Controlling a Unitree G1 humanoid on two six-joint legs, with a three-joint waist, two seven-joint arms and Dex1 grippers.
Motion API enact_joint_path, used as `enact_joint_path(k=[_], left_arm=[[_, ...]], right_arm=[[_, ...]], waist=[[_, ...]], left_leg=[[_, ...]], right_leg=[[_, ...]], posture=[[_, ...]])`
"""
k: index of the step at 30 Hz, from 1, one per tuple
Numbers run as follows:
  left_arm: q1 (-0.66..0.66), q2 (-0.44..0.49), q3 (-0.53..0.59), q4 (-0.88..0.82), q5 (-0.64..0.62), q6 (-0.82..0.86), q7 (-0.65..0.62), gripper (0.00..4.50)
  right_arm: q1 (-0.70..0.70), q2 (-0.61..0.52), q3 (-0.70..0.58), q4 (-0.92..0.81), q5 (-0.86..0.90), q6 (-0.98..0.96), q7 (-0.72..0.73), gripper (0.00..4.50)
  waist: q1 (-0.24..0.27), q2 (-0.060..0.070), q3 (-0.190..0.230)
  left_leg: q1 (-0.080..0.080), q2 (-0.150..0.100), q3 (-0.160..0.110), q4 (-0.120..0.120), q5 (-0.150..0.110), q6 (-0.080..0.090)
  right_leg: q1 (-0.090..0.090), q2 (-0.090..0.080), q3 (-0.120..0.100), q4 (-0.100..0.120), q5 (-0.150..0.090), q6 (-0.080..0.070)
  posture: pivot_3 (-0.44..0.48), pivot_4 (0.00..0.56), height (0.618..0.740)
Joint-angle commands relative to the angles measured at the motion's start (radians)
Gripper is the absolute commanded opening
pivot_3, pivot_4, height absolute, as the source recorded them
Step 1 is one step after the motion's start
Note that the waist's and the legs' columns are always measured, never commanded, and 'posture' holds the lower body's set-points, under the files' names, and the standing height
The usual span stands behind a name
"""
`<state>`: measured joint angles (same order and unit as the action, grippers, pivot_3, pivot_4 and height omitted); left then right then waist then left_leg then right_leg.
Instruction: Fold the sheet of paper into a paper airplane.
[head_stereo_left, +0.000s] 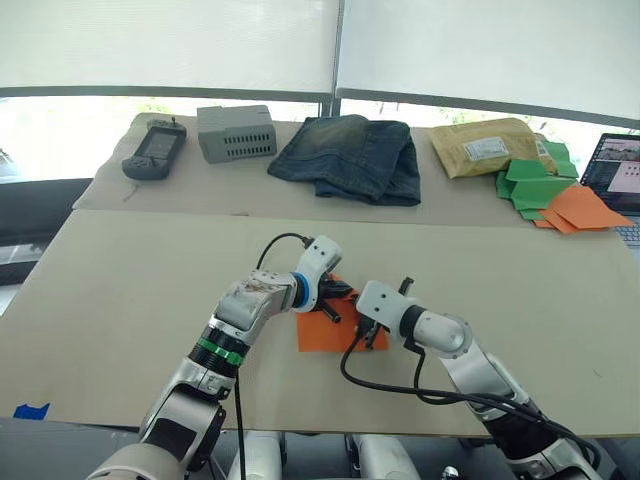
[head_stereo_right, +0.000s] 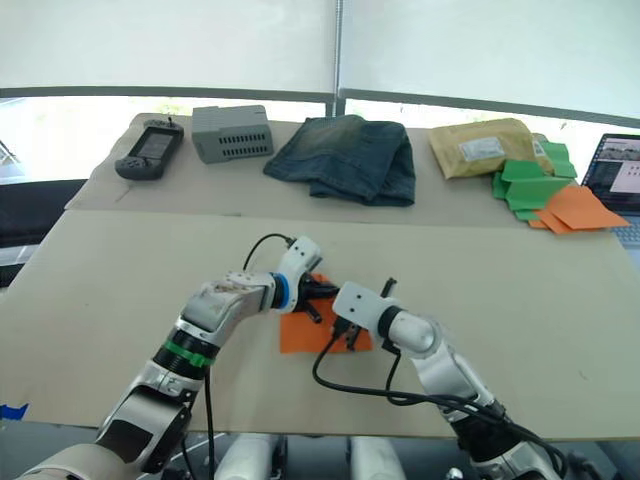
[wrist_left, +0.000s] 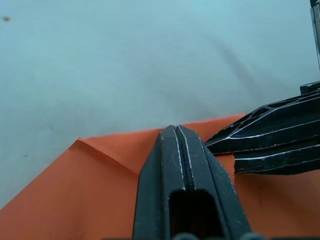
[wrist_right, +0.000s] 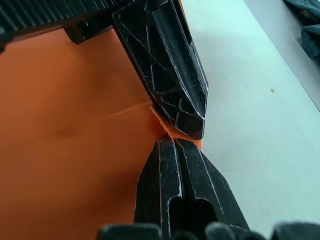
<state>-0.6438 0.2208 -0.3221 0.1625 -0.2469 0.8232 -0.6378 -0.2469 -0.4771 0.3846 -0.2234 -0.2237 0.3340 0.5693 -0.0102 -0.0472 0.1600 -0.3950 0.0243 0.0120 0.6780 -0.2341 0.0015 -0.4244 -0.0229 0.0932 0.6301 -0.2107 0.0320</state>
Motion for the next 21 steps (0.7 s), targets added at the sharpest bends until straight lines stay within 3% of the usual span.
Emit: enact_joint_path(k=[1, 3, 8, 15, 20, 21], left_arm=[[-0.020, -0.006, -0.024, 0.026, 0.044, -0.013, 0.011, 0.00], [-0.016, -0.005, -0.035, 0.031, 0.050, -0.012, 0.003, 0.00], [-0.003, 0.000, -0.048, 0.032, 0.061, -0.021, -0.004, 0.00], [0.014, 0.007, -0.052, 0.019, 0.071, -0.035, -0.011, 0.00], [0.022, 0.002, -0.050, 0.011, 0.076, -0.040, -0.007, 0.00], [0.022, 0.002, -0.049, 0.009, 0.077, -0.041, -0.006, 0.00]], right_arm=[[0.017, -0.001, 0.005, -0.010, -0.006, -0.004, 0.015, 0.03], [0.015, -0.008, 0.004, -0.018, -0.013, -0.012, 0.017, 0.03], [0.029, -0.036, -0.033, -0.106, 0.019, 0.041, 0.061, 1.62], [0.078, -0.012, -0.218, -0.222, 0.209, 0.165, 0.092, 1.62], [0.047, 0.053, -0.262, -0.183, 0.249, 0.223, 0.031, 0.09], [0.038, 0.067, -0.256, -0.166, 0.246, 0.230, 0.018, 0.04]], waist=[[0.001, 0.000, 0.000], [0.002, 0.000, 0.000], [0.005, 0.000, 0.000], [0.006, 0.000, 0.000], [0.001, 0.000, 0.000], [0.000, 0.000, 0.000]], left_leg=[[0.001, 0.000, 0.000, 0.000, 0.000, 0.000], [0.002, -0.001, 0.000, 0.000, 0.000, 0.000], [0.003, -0.002, 0.000, 0.000, 0.000, 0.000], [0.002, -0.002, -0.001, 0.000, 0.000, 0.000], [0.003, -0.002, -0.001, -0.001, 0.000, 0.000], [0.003, -0.002, -0.001, -0.001, 0.000, 0.000]], right_leg=[[0.001, 0.000, 0.000, 0.000, 0.000, 0.000], [0.002, -0.001, 0.000, 0.000, 0.000, 0.000], [0.003, -0.001, 0.000, 0.000, -0.001, 0.001], [0.002, -0.002, 0.000, 0.000, -0.001, 0.001], [0.003, -0.001, 0.000, 0.000, -0.001, 0.001], [0.003, -0.001, 0.000, 0.000, -0.001, 0.001]], posture=[[0.000, 0.150, 0.728], [0.000, 0.150, 0.728], [0.000, 0.150, 0.728], [0.000, 0.150, 0.728], [0.000, 0.150, 0.728], [0.000, 0.150, 0.728]])
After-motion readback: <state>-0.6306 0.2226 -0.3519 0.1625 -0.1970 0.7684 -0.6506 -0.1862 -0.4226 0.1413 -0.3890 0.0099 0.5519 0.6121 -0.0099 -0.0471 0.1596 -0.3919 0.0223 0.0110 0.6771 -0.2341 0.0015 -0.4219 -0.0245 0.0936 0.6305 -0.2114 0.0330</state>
